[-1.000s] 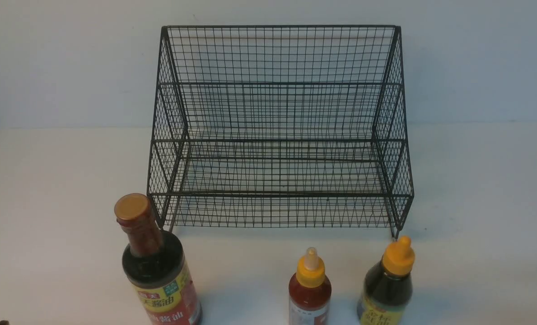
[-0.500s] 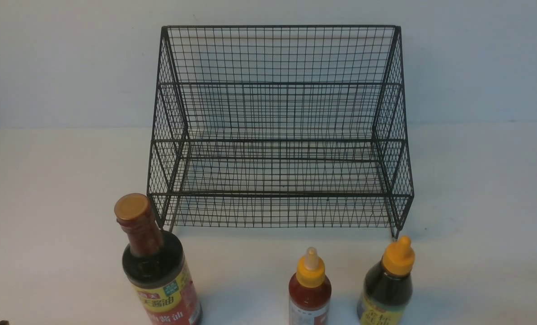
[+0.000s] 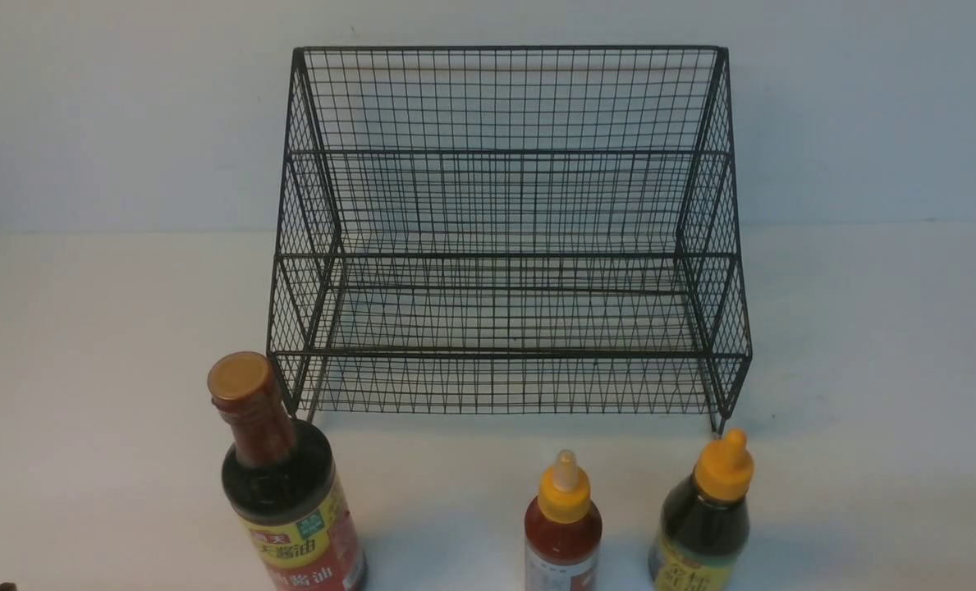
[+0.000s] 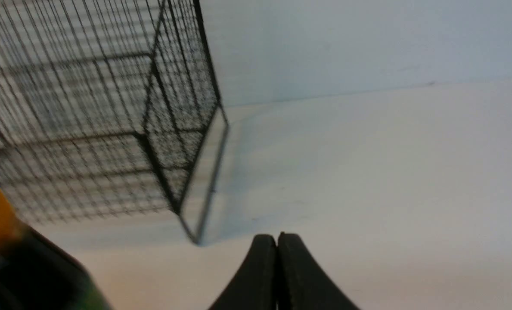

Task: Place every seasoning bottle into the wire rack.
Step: Use the right arm to grab the condiment bottle closest to it

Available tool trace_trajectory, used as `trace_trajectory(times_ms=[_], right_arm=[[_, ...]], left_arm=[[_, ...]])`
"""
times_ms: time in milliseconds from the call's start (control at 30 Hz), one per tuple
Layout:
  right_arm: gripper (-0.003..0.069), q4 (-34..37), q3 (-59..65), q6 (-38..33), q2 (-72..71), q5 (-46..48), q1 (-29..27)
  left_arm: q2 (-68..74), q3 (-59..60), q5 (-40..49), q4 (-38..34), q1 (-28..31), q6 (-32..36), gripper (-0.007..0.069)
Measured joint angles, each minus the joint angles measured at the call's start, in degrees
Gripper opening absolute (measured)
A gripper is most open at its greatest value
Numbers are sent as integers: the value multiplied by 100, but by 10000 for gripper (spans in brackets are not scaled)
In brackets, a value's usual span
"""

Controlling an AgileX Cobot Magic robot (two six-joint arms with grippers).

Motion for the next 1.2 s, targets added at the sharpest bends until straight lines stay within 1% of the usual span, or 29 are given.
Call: trace_trajectory(times_ms=[33, 67, 100, 133, 167, 200, 267, 300, 367, 433, 500, 533, 567, 600, 633, 667, 700, 767, 800, 833, 867, 933, 1000, 1067, 1133, 1167, 1200], right_arm=[[-15, 215, 0, 47, 0, -49, 0], [-15, 1007, 0, 342, 0, -264, 0], [-15, 1123, 0, 414, 0, -299, 0], [-15, 1915, 0, 609, 0, -531, 0], [-15, 2526, 0, 723, 0, -673, 0], [-15, 2958, 0, 756, 0, -775, 0], [-15, 3567, 0, 745, 0, -868, 0], [-15, 3760, 0, 706, 0, -873, 0], [-15, 3932, 0, 523, 0, -869, 0], [-15, 3961, -73, 61, 0, -717, 0], [-15, 3847, -359, -613, 0, -436, 5], [-15, 3727, -645, -1050, 0, -242, 11], [-15, 3590, -979, -1311, 8, -86, 18], [-15, 3437, -1343, -1864, 101, 189, 23], [-15, 3257, -1723, -2160, 269, 503, 23], [-15, 3173, -1876, -2208, 312, 659, 23], [-15, 3002, -2180, -2384, 517, 1012, 23], [-15, 2461, -3092, -2582, 1436, 2442, 23], [-15, 2295, -3379, -2622, 1841, 2971, 23], [-15, 2171, -3626, -2641, 2248, 3437, 23], [-15, 2150, -3672, -2646, 2410, 3521, 23], [-6, 2103, -4133, -2679, 3320, 4329, 23], [4, 2178, -4294, -2774, 3855, 4578, 30], [29, 2289, -4437, -2870, 4324, 4776, 126], [84, 2402, -4597, -2983, 4907, 4910, 474], [126, 2384, -4706, -2990, 5185, 4957, 743], [126, 2384, -4706, -2990, 5221, 4957, 782]], left_arm=[[0, 0, 0, 0, 0, 0, -5], [0, 0, 0, 0, 0, 0, -5], [0, 0, 0, 0, 0, 0, -5], [0, 0, 0, 0, 0, 0, -5], [0, 0, 0, 0, 0, 0, -5], [0, 0, 0, 0, 0, 0, -5], [0, 0, 0, 0, 0, 0, -5], [0, 0, 0, 0, 0, 0, -5], [0, 0, 0, 0, 0, 0, -5], [0, 0, 0, 0, 0, 0, -5], [0, 0, 0, 0, 0, 0, -5], [0, 0, 0, 0, 0, 0, -5], [0, 0, 0, 0, 0, 0, -5], [0, 0, 0, 0, 0, 0, -5], [0, 0, 0, 0, 0, 0, -5], [0, 0, 0, 0, 0, 0, -5], [0, 0, 0, 0, 0, 0, -5], [0, 0, 0, 0, 0, 0, -5], [0, 0, 0, 0, 0, 0, -5], [0, 0, 0, 0, 0, 0, -5], [0, 0, 0, 0, 0, 0, -5], [0, 0, 0, 0, 0, 0, -5], [0, 0, 0, 0, 0, 0, -5], [0, 0, 0, 0, 0, 0, -5], [0, 0, 0, 0, 0, 0, -5], [0, 0, 0, 0, 0, 0, -5], [0, 0, 0, 0, 0, 0, -5]])
